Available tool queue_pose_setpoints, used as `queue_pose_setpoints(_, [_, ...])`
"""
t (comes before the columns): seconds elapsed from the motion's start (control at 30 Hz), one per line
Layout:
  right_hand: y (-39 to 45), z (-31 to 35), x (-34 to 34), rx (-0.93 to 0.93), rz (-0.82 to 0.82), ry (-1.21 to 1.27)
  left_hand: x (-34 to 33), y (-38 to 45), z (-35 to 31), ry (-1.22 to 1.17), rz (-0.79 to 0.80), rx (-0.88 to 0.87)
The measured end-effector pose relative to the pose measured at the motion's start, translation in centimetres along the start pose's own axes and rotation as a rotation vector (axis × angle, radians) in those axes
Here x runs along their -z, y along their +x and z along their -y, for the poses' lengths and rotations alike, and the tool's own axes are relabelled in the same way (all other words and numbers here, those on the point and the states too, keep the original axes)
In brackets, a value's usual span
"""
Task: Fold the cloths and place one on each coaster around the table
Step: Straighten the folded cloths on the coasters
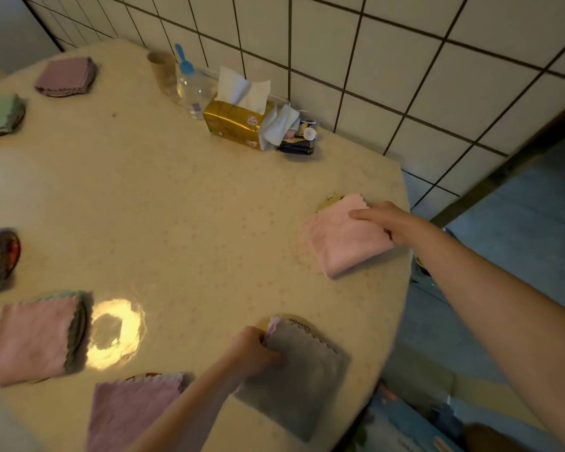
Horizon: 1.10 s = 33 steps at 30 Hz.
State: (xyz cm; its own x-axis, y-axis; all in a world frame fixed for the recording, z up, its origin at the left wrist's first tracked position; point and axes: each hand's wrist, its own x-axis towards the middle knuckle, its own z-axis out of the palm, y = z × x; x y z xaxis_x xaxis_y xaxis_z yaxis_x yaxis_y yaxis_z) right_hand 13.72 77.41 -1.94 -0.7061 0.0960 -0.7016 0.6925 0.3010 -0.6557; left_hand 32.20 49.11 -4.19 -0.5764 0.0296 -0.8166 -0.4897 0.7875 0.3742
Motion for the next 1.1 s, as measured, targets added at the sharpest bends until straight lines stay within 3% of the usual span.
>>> queue_pose_setpoints(0.1, [-0.5, -0.5, 0.7, 0.013, 0.118, 0.286, 1.0, 0.2, 0.3, -0.305, 0.176, -0.085])
queue_pose_setpoints(0.2, [-0.1, -2.2, 0.8, -0.037, 0.112, 0.618, 1.6, 0.3, 0.4, -0.684, 0.373, -0.091])
queue_pose_setpoints(0.37, [0.3, -4.7, -1.1, -0.109, 0.138, 0.870, 1.3, 1.0, 0.9, -0.707, 0.303, -0.098])
queue_pose_setpoints(0.5, [0.2, -5.0, -1.3, -0.101, 0.099, 0.877, 1.4, 1.2, 0.8, -0.684, 0.323, -0.089])
queue_pose_setpoints(0.63, [0.5, -5.2, -1.2, -0.058, 0.017, 0.753, 1.3, 1.6, 0.6, -0.447, 0.213, -0.159])
queue_pose_setpoints(0.9, [0.3, -5.3, -1.0, -0.026, -0.059, 0.615, 1.4, 1.4, 2.4, -0.375, 0.118, -0.182])
queue_pose_setpoints(1.0, [0.4, -4.7, -1.7, -0.013, -0.174, 0.659, 1.6, 1.3, 2.6, -0.154, -0.015, -0.172])
queue_pose_setpoints(1.1, [0.5, -4.5, -2.0, 0.030, -0.370, 0.441, 1.6, 1.1, 2.9, -0.102, -0.076, -0.151])
